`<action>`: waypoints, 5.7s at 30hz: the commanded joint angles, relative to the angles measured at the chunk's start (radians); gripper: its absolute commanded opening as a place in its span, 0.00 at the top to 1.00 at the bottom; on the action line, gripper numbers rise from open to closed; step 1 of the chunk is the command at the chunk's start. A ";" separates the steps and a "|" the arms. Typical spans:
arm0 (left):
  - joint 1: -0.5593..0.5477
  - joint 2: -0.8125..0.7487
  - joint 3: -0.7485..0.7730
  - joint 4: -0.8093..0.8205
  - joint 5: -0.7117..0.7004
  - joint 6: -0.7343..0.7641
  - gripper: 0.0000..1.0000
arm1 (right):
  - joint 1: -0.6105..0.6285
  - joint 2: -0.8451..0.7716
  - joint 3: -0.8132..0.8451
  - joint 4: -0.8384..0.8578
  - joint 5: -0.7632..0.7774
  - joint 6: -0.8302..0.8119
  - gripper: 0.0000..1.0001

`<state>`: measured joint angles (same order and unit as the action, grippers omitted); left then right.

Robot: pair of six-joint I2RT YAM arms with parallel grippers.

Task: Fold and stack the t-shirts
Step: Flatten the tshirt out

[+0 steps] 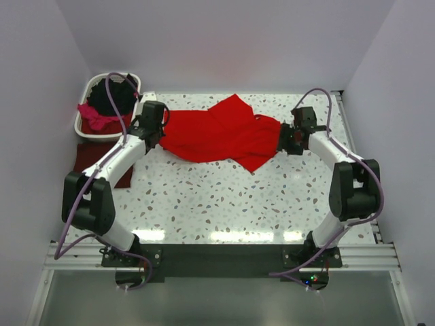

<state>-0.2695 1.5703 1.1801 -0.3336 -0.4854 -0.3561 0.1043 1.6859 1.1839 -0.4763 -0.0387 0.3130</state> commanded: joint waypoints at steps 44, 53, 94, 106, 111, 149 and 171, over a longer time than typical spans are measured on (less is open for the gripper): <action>0.024 -0.046 -0.013 0.002 -0.005 -0.003 1.00 | 0.002 0.370 0.567 -0.044 0.006 -0.034 0.54; 0.029 -0.046 -0.011 -0.002 0.002 -0.007 1.00 | 0.014 0.284 0.329 -0.087 0.080 -0.052 0.55; 0.036 -0.055 -0.013 -0.010 -0.005 -0.006 1.00 | 0.084 0.348 0.326 -0.119 0.234 -0.049 0.59; 0.042 -0.053 -0.011 -0.010 0.001 -0.006 1.00 | 0.078 0.379 0.257 -0.085 0.227 -0.051 0.60; 0.042 -0.052 -0.011 -0.010 0.002 -0.006 1.00 | 0.077 0.371 0.218 -0.078 0.218 -0.061 0.66; 0.073 -0.539 0.641 -0.243 0.223 -0.029 1.00 | -0.068 -0.622 0.945 -0.366 0.485 -0.261 1.00; 0.075 -0.302 0.403 -0.027 0.329 0.062 1.00 | -0.066 -0.485 0.616 -0.072 0.421 -0.425 1.00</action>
<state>-0.2039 1.1885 1.6970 -0.4774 -0.1333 -0.3336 0.0444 1.1278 1.9217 -0.6373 0.3927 -0.1085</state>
